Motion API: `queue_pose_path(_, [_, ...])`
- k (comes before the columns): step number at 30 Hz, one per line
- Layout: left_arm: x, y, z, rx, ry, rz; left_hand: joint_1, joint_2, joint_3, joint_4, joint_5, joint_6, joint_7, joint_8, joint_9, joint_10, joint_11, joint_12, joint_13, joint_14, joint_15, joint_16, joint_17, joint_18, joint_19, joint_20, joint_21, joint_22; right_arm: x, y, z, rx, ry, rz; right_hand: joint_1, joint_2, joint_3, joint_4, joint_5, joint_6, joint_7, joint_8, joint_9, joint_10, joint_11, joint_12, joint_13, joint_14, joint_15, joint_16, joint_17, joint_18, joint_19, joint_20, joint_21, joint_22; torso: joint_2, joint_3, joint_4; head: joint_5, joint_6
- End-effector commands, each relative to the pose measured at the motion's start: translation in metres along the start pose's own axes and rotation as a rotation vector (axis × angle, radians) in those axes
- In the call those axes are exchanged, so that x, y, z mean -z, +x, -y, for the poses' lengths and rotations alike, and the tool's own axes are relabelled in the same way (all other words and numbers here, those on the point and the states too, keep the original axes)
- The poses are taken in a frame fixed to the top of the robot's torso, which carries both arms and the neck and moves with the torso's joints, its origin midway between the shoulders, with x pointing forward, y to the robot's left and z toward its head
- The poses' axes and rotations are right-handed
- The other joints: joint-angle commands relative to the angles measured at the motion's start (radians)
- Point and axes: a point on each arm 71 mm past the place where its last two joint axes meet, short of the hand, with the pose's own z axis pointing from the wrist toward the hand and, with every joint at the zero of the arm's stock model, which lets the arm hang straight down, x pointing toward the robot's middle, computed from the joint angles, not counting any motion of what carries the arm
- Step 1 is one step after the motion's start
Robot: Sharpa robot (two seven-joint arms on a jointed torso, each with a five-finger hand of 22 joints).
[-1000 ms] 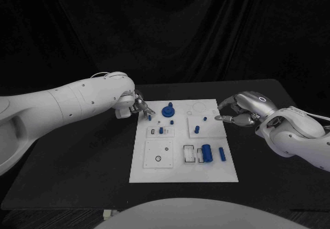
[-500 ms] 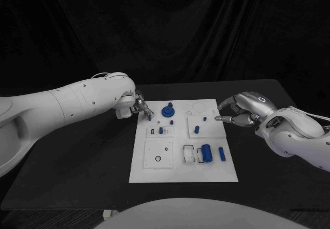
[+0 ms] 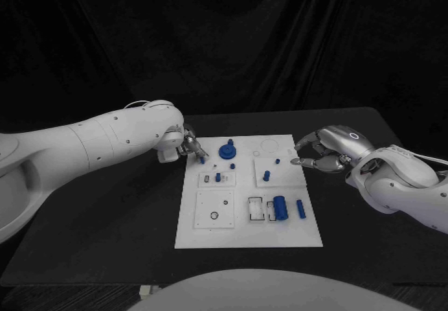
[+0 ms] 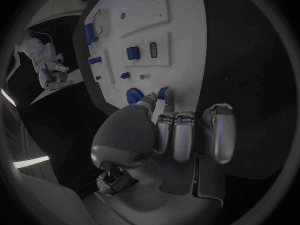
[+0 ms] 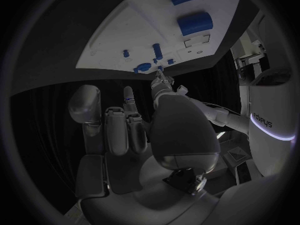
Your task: Assemble the parts on the task board
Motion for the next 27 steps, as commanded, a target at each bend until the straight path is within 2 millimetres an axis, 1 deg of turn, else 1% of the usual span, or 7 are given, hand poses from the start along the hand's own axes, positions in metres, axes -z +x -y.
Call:
queue_pose_path(1, [-0.001,0.002,0.002,-0.004,0.018,-0.013,0.014,-0.002,0.003,-0.009,0.018,0.004,-0.004,-0.006,-0.003,0.106,-0.003,0.003,0.262,0.106,0.004,0.003,0.263,-0.003,-0.006,0.0,-0.005,0.195,0.0,0.002,0.001,0.001,0.008,-0.008,0.0,0.008,-0.002,0.0,0.005,0.007,-0.002,-0.003,-0.001,0.108,0.007,0.003,0.263,0.072,0.007,-0.006,0.108,0.005,0.0,0.005,-0.003,0.12,0.001,0.0005,-0.0013,0.001,0.0])
queue_pose_path(6, [-0.001,0.002,0.001,-0.003,0.018,-0.013,0.027,-0.004,0.021,-0.025,0.071,0.009,-0.008,-0.008,-0.006,0.106,-0.006,0.003,0.262,0.106,0.002,0.003,0.263,-0.003,-0.005,-0.002,-0.006,0.196,0.001,0.002,0.001,0.001,0.011,-0.009,0.001,0.008,-0.002,0.0,0.005,0.008,-0.002,-0.003,-0.001,0.108,0.007,0.003,0.263,0.072,0.007,-0.006,0.108,0.005,0.0,0.005,-0.003,0.12,0.001,0.0002,0.0001,0.001,0.0])
queue_pose_path(11, [-0.001,0.002,-0.001,0.0,0.017,-0.013,0.047,-0.01,0.065,-0.052,0.156,0.017,-0.013,-0.01,-0.011,0.106,-0.011,0.003,0.262,0.106,-0.003,0.003,0.263,-0.003,-0.005,-0.007,-0.007,0.199,0.001,0.003,0.002,0.002,0.014,-0.012,0.001,0.009,-0.002,-0.001,0.004,0.008,-0.002,-0.003,-0.001,0.108,0.007,0.003,0.263,0.072,0.007,-0.006,0.108,0.005,0.0,0.005,-0.002,0.121,0.0,0.0004,0.0003,0.004,0.0])
queue_pose_path(13, [-0.001,0.002,-0.002,0.001,0.017,-0.011,0.052,-0.011,0.08,-0.059,0.158,0.018,-0.014,-0.01,-0.012,0.106,-0.013,0.003,0.262,0.106,-0.004,0.003,0.263,-0.003,-0.005,-0.008,-0.008,0.199,0.001,0.003,0.002,0.002,0.015,-0.012,0.001,0.009,-0.002,-0.001,0.004,0.008,-0.002,-0.003,-0.001,0.108,0.007,0.003,0.263,0.072,0.007,-0.006,0.108,0.005,0.0,0.005,-0.002,0.121,0.0,0.0002,0.0002,0.004,0.0])
queue_pose_path(15, [-0.001,0.002,-0.003,0.004,0.017,-0.009,0.055,-0.018,0.113,-0.071,0.173,0.02,-0.015,-0.01,-0.012,0.106,-0.014,0.003,0.262,0.106,-0.005,0.003,0.263,-0.003,-0.006,-0.01,-0.009,0.2,0.001,0.003,0.002,0.002,0.016,-0.013,0.003,0.01,-0.001,-0.001,0.005,0.009,-0.002,-0.003,-0.001,0.108,0.007,0.003,0.263,0.072,0.007,-0.006,0.107,0.005,0.0,0.005,-0.001,0.121,-0.001,-0.0002,0.0009,0.004,0.0])
queue_pose_path(18, [-0.001,0.001,-0.004,0.008,0.019,-0.004,0.059,-0.039,0.187,-0.1,0.23,0.021,-0.017,-0.005,-0.006,0.106,-0.015,0.003,0.262,0.106,-0.007,0.003,0.263,-0.003,-0.005,-0.012,-0.01,0.202,0.001,0.003,0.002,0.001,0.017,-0.015,0.003,0.01,-0.001,-0.001,0.005,0.009,-0.002,-0.003,-0.001,0.108,0.007,0.003,0.263,0.072,0.007,-0.006,0.107,0.005,0.0,0.005,-0.001,0.121,0.0,-0.0004,0.0024,0.002,0.0])
queue_pose_path(27, [0.001,0.0,-0.008,0.026,0.038,0.017,0.023,-0.083,0.333,-0.147,0.258,0.038,-0.015,0.024,0.026,0.106,-0.018,0.003,0.262,0.106,-0.009,0.003,0.263,-0.005,0.001,-0.013,-0.007,0.208,0.001,0.004,0.003,0.002,0.023,-0.019,0.005,0.014,0.001,-0.002,0.005,0.01,-0.002,-0.004,-0.001,0.108,0.007,0.003,0.263,0.072,0.007,-0.006,0.108,0.005,0.0,0.005,-0.003,0.12,0.0,0.0004,0.0029,0.001,0.0])
